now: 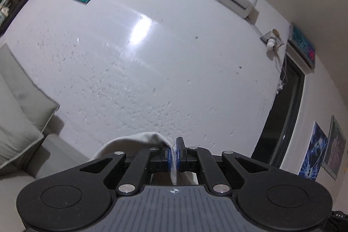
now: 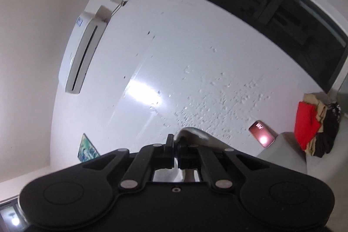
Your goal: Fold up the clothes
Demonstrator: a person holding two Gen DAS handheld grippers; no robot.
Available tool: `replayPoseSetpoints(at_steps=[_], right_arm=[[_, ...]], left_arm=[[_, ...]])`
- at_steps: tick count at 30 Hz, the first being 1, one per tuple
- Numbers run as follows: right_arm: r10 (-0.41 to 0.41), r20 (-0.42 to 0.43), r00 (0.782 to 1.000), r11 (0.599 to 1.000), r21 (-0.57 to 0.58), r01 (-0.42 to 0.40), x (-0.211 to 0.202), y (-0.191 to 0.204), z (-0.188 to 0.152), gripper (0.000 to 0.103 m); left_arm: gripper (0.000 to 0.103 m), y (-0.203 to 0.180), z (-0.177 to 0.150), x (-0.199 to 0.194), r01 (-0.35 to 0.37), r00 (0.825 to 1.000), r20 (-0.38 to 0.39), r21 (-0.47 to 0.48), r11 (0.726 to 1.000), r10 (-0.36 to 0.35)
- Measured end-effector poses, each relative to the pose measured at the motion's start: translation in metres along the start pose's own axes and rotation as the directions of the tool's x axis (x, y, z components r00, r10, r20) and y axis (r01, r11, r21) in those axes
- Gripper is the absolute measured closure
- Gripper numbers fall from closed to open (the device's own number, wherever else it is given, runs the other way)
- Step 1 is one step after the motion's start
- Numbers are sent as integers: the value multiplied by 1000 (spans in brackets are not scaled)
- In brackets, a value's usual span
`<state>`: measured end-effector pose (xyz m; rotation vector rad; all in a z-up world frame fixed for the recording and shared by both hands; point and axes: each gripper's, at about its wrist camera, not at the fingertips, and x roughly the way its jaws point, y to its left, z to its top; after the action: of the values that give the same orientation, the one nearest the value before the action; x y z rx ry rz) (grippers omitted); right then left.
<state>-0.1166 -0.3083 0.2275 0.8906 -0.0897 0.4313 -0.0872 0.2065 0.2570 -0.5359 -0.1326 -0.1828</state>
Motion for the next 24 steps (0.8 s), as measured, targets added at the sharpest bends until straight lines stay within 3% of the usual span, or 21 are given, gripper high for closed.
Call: replayPoseSetpoints(at_steps=[3,6,8,10,11,13,15,16,17,19,21,24], right_arm=[[-16,-21,1000,1000,-3,16,26,-4,2,101],[-118,-66,991,992,-43,116,81,-27,-10,101],[-220,-120,968,974,-90,210,128,-46,-28,101],[-324,-185,928,944,-135,302,187,-71,-47,101],[-367,-214,905,928,-154,340,215,-83,-55,101],[-412,-234,880,908,-182,377,258,-93,-59,101],[-400,-200,894,910,-200,362,279,-84,-49,101],[-376,-164,912,916,-214,339,278,-73,-42,101],[-353,-132,926,920,-227,319,276,-62,-34,101],[-346,-127,929,922,-230,312,268,-68,-32,101],[-354,-141,925,921,-227,317,260,-84,-37,101],[-370,-172,913,919,-214,332,249,-113,-49,101]], left_arm=[[100,27,-21,47,-71,992,-109,0,998,70],[100,55,-42,95,-141,966,-219,8,990,140],[100,83,-62,148,-210,921,-328,37,977,211],[100,108,-83,204,-279,863,-418,77,957,285],[100,109,-86,225,-303,848,-424,105,947,319],[100,101,-75,243,-289,876,-363,129,949,317],[100,89,-61,250,-250,914,-290,142,958,282],[100,82,-53,248,-222,934,-251,146,964,253],[100,78,-49,247,-203,943,-233,155,967,236],[100,77,-52,249,-188,947,-230,172,967,225],[100,92,-74,246,-190,938,-260,170,967,230],[100,120,-123,239,-226,907,-324,165,960,270]])
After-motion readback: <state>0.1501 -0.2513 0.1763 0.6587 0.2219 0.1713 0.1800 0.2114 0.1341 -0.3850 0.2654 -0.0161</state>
